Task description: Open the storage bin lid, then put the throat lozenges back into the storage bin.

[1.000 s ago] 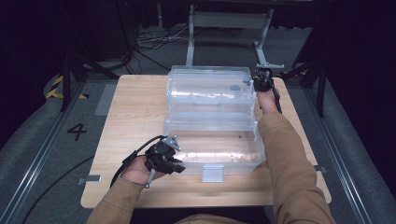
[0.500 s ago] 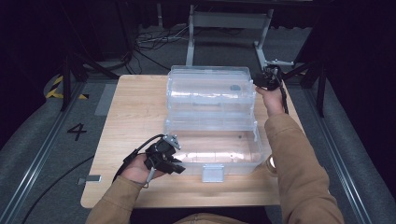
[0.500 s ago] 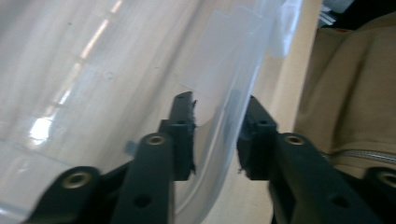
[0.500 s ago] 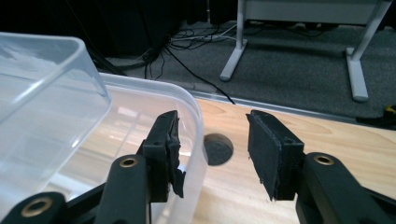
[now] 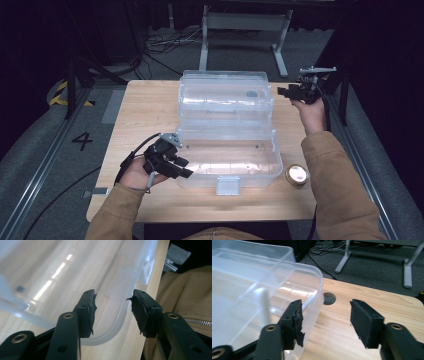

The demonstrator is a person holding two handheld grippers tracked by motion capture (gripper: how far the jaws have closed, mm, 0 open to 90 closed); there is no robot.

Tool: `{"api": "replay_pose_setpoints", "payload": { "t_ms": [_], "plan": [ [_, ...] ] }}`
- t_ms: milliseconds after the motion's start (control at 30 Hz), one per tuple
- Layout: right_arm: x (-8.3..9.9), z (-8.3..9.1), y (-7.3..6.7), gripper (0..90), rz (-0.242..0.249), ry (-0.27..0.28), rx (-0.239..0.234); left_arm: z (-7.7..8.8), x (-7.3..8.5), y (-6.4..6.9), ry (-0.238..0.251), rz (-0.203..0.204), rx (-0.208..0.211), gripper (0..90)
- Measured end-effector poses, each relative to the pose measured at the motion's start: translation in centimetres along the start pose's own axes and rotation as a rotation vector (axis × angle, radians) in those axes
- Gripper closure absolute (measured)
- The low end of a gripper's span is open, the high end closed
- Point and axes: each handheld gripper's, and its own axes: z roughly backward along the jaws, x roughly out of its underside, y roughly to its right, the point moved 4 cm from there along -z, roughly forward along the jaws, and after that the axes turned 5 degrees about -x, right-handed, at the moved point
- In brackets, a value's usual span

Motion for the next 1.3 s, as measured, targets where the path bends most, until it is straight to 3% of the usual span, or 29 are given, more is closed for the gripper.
{"api": "replay_pose_setpoints", "payload": {
  "t_ms": [133, 600, 767, 1000, 1033, 1133, 1300],
  "plan": [
    [0.0, 2.1, -1.1, 39.2, 0.032, 0.04, -0.021, 1.0, -0.1, -0.7, 0.039, 0.024, -0.02, 52.4],
    [2.5, 8.1, -3.6, 35.2, 0.112, 0.018, -0.042, 3.3, 0.5, -3.2, 0.106, 0.125, -0.128, 51.1],
    [3.9, 9.5, -3.5, 34.2, 0.112, 0.001, -0.041, 3.9, 1.0, -4.0, 0.126, 0.176, -0.156, 51.2],
    [5.7, 11.1, -3.7, 29.7, 0.081, -0.035, -0.072, 4.5, 1.5, -4.4, 0.148, 0.21, -0.202, 51.2],
    [6.6, 11.9, -4.5, 30.1, 0.098, -0.014, -0.059, 4.7, 1.6, -4.5, 0.155, 0.216, -0.204, 51.2],
    [7.4, 12.4, -5.0, 30.3, 0.102, 0.002, -0.055, 4.8, 1.7, -4.5, 0.156, 0.223, -0.204, 51.2],
    [9.1, 12.6, -5.3, 30.6, 0.094, 0.025, -0.08, 4.9, 1.6, -4.4, 0.162, 0.22, -0.207, 51.2]
  ]
}}
